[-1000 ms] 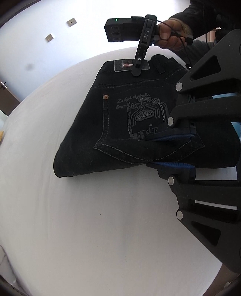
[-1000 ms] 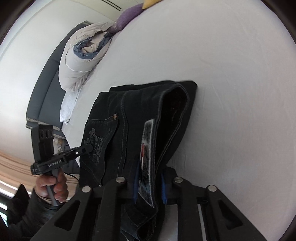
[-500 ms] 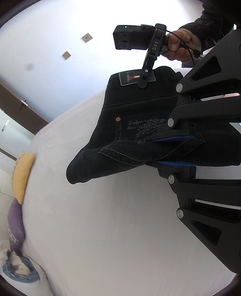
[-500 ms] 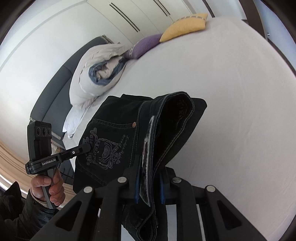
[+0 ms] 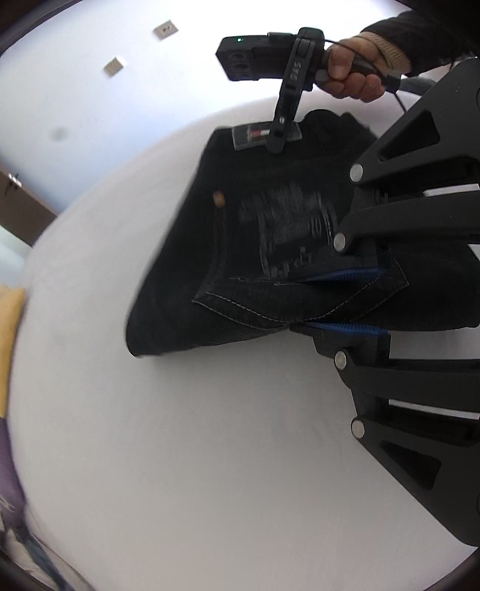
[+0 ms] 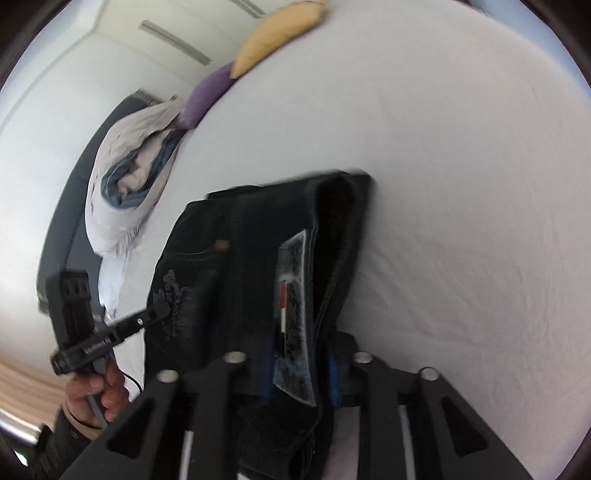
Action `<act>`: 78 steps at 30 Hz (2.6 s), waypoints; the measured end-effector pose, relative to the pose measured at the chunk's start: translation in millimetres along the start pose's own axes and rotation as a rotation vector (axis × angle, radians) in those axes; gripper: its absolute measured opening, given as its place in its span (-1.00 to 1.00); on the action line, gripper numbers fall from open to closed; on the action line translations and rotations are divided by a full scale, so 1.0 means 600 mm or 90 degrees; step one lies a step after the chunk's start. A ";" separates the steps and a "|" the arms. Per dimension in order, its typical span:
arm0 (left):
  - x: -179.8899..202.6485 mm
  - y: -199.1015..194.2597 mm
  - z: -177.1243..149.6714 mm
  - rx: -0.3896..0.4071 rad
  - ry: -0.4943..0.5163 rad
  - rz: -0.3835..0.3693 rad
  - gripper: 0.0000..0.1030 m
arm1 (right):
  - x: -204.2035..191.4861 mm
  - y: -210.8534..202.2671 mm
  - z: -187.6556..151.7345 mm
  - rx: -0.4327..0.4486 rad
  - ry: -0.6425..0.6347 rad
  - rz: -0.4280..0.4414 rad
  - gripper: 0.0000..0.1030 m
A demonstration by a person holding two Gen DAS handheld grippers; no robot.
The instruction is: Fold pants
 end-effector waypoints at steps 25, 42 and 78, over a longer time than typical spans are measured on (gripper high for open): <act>0.345 -0.510 -0.191 0.587 0.277 0.214 1.00 | -0.329 -0.495 -0.207 0.589 -0.412 -0.201 1.00; 0.333 -0.574 -0.209 0.399 0.191 0.339 1.00 | -0.341 -0.562 -0.231 0.525 -0.292 -0.249 1.00; 0.285 -0.396 -0.259 0.202 0.112 0.290 1.00 | -0.304 -0.422 -0.292 0.285 -0.272 -0.302 1.00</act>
Point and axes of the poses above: each gripper's, at about its wrist camera, not at the fingertips, and y roughly the way its jaws point, x to its right, z to its top, the point moved 1 cm from there along y, roughly the way its jaws point, and after that the axes turned 11 degrees about x, right-handed, at the moved point
